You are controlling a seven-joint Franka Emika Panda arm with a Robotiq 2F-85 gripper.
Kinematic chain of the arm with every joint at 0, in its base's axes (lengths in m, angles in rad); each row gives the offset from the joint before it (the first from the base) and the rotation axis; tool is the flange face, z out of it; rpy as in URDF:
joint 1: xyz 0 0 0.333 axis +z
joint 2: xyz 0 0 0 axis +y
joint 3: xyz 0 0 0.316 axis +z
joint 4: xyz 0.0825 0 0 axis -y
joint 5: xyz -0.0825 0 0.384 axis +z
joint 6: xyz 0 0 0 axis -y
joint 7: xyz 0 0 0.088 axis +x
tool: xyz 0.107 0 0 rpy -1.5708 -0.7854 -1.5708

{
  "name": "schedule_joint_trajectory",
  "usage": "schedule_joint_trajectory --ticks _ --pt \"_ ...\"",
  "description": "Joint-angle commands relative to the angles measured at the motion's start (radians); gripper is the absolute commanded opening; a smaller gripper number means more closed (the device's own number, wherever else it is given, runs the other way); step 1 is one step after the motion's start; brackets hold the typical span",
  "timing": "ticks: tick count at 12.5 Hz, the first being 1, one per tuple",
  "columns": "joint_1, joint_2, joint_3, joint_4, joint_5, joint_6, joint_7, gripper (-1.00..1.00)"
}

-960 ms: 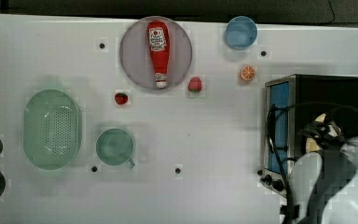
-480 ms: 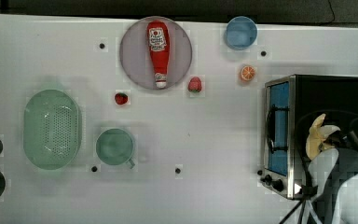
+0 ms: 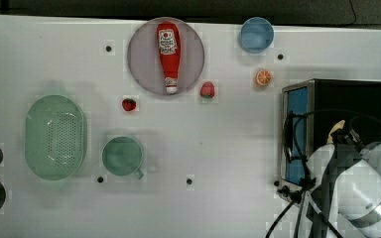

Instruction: Pick banana from oven and place on table.

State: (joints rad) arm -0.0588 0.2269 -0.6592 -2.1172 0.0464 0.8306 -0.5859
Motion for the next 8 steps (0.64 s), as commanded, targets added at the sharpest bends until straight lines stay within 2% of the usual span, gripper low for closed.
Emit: schedule_joint_trajectory --ticks 1,3,4,6,8 --pt "0.005 -0.027 -0.001 0.025 0.014 0.004 -0.026 -0.05" --pt "0.006 -0.027 0.0 0.025 0.014 0.003 -0.026 -0.49" --pt "0.007 -0.029 0.0 0.028 0.014 0.002 -0.027 -0.56" --pt "0.015 -0.053 0.004 0.054 0.014 -0.017 -0.026 -0.56" --pt "0.028 -0.106 0.019 0.117 0.006 -0.135 -0.026 -0.56"
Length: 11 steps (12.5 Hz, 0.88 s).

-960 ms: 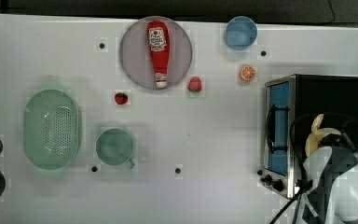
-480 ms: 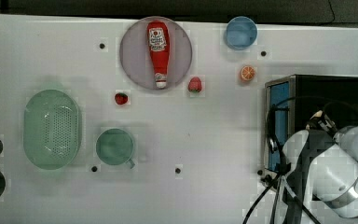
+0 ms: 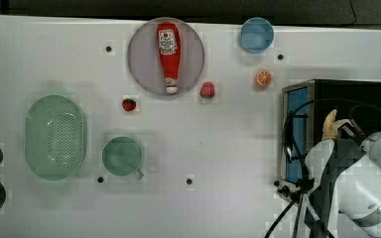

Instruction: Pick banana from oven and place on table.

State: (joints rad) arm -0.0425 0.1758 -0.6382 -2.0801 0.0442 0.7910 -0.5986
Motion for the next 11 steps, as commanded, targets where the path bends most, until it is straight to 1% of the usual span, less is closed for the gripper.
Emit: schedule_joint_trajectory --ticks 1,3,5,7,9,11 --pt "0.021 -0.088 0.012 0.121 0.007 -0.202 -0.014 -0.56" --pt "0.037 -0.148 0.061 0.204 0.007 -0.408 -0.013 -0.56" --pt "0.049 -0.191 0.136 0.268 0.007 -0.517 -0.001 -0.56" --pt "0.062 -0.213 0.23 0.293 0.007 -0.519 0.011 -0.56" --pt "0.068 -0.214 0.333 0.29 0.007 -0.518 0.023 -0.56" --pt "0.071 -0.202 0.423 0.276 0.008 -0.518 0.095 -0.56"
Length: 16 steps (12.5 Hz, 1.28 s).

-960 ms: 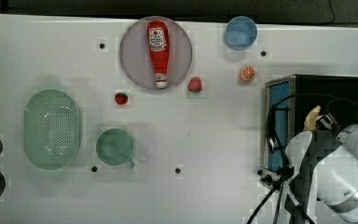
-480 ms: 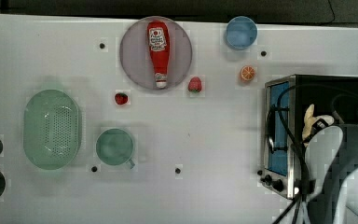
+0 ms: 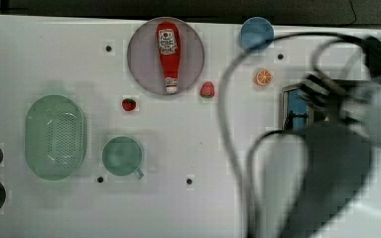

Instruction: Pick banana from oven and place on table.

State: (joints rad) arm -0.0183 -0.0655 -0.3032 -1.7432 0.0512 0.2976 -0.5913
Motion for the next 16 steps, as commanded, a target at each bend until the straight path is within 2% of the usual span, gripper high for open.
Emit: schedule_joint_trajectory --ticks 1,4,7,11,16 --pt "0.048 0.044 0.13 -0.076 0.001 -0.024 0.159 -0.56" --pt "0.049 0.058 0.221 -0.156 0.001 0.003 0.402 -0.56" --pt "0.049 0.065 0.245 -0.305 0.001 0.128 0.544 -0.56" --pt "0.046 0.118 0.228 -0.493 0.001 0.363 0.553 -0.56" --pt "0.046 0.276 0.223 -0.512 0.001 0.452 0.553 -0.56"
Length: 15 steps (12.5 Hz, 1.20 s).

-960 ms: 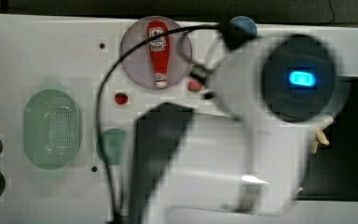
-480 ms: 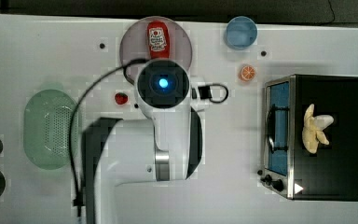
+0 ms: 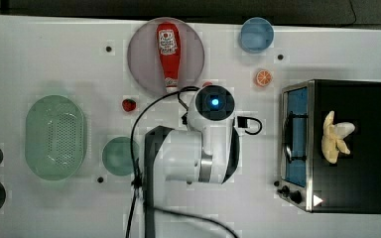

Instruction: Pick banana from oven and place on table.

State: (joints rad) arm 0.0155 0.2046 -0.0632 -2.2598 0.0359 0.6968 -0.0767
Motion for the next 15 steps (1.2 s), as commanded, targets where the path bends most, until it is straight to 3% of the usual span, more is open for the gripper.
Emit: schedule_joint_trajectory --ticks 1,3,9,10,15 --pt "0.012 0.028 -0.02 0.004 0.016 0.082 0.039 -0.56" --pt "0.012 0.057 -0.026 0.003 0.016 0.109 0.039 -0.46" --pt "0.012 0.068 -0.029 0.008 0.016 0.109 0.039 0.87" --pt "0.012 0.059 -0.029 0.02 0.016 0.109 0.039 0.99" --pt "0.013 -0.116 -0.023 0.162 0.016 0.074 0.038 1.0"
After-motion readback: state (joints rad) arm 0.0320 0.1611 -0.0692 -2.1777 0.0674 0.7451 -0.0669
